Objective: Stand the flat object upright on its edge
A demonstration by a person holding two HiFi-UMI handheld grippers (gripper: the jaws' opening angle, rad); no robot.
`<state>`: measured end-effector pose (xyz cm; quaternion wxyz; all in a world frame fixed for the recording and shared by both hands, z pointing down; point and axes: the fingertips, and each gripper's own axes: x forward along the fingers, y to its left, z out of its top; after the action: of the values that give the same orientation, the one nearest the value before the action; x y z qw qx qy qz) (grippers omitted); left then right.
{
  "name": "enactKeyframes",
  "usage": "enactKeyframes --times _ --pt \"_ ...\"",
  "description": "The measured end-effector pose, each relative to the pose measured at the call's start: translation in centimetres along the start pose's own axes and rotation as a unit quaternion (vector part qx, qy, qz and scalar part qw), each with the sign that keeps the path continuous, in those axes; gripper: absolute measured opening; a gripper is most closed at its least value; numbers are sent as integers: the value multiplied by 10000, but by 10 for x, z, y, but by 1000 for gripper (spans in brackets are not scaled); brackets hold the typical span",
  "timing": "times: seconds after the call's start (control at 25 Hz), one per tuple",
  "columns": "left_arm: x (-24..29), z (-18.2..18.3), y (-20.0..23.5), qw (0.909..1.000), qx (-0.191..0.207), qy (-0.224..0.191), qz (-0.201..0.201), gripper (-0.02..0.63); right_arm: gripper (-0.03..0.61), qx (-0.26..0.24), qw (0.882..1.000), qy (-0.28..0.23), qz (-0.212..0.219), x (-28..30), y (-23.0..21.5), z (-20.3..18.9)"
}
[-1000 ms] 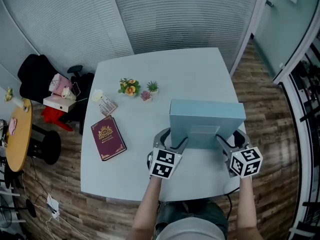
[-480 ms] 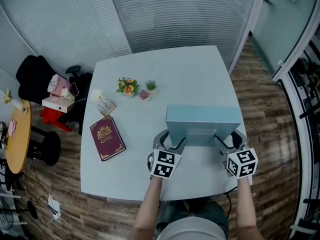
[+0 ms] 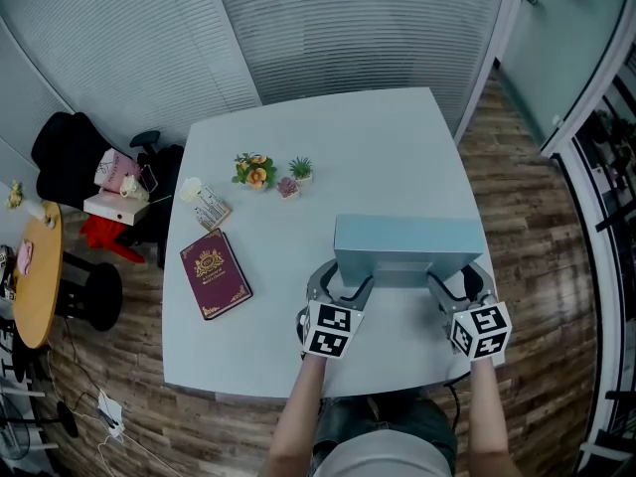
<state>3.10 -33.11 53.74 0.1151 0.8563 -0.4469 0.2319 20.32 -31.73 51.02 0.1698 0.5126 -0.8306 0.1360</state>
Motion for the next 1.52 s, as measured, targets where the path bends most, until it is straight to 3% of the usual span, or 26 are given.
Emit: enactKeyframes --times 0.4,0.64,0.92,1.12,1.52 --pt "-9 -1 -3 9992 -370 -129 -47 308 330 36 9998 17 -199 -6 4 -4" --pt "-17 1 -2 9988 -452 -179 60 319 457 56 9996 80 -247 -8 5 -6" --pt "-40 12 1 9958 -780 -449 138 325 477 -42 9985 -123 -530 -21 6 8" --pt "-63 32 6 9917 -918 -855 283 324 417 -33 9965 -467 -689 -38 6 33" --pt "-116 83 21 9813 -781 -1625 668 283 267 -226 9844 -1161 -1303 -82 4 84"
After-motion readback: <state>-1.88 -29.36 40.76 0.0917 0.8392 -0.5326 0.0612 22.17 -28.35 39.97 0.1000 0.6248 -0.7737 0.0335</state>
